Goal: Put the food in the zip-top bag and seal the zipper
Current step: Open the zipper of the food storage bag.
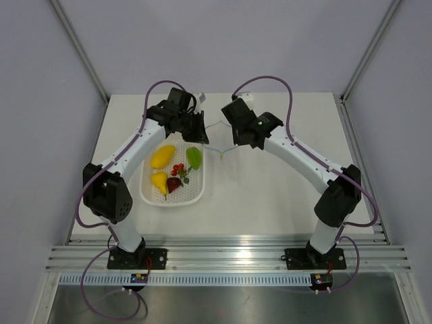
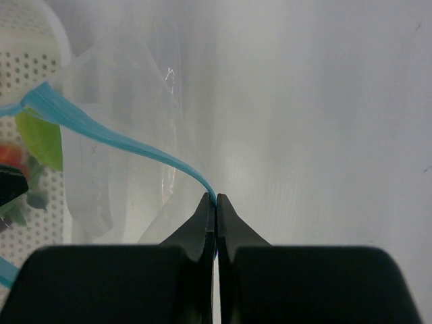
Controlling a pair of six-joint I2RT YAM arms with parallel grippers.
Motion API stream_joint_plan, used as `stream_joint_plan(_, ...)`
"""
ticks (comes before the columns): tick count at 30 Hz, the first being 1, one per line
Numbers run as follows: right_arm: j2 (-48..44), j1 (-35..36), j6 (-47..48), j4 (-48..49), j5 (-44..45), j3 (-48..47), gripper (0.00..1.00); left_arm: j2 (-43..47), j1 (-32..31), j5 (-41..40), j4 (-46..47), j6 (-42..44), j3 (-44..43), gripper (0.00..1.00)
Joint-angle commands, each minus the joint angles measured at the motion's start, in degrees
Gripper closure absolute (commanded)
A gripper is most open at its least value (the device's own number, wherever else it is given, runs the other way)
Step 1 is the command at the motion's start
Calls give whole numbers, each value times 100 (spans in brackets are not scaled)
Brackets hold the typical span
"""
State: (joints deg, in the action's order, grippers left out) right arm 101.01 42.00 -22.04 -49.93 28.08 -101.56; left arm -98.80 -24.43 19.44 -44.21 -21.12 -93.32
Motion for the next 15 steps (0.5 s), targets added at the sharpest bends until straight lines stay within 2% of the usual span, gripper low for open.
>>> stream_joint_plan(1, -107, -121, -335, 360, -644, 757, 100, -349, -71, -371, -167, 346, 278, 100)
stream_joint_plan(5, -494, -437, -590, 967, -1277, 1401, 100, -499, -71, -134, 139, 355, 665, 100)
stream_joint_plan(15, -486, -561, -441, 792, -918, 1306, 100, -640, -62, -266, 105, 539, 508, 100)
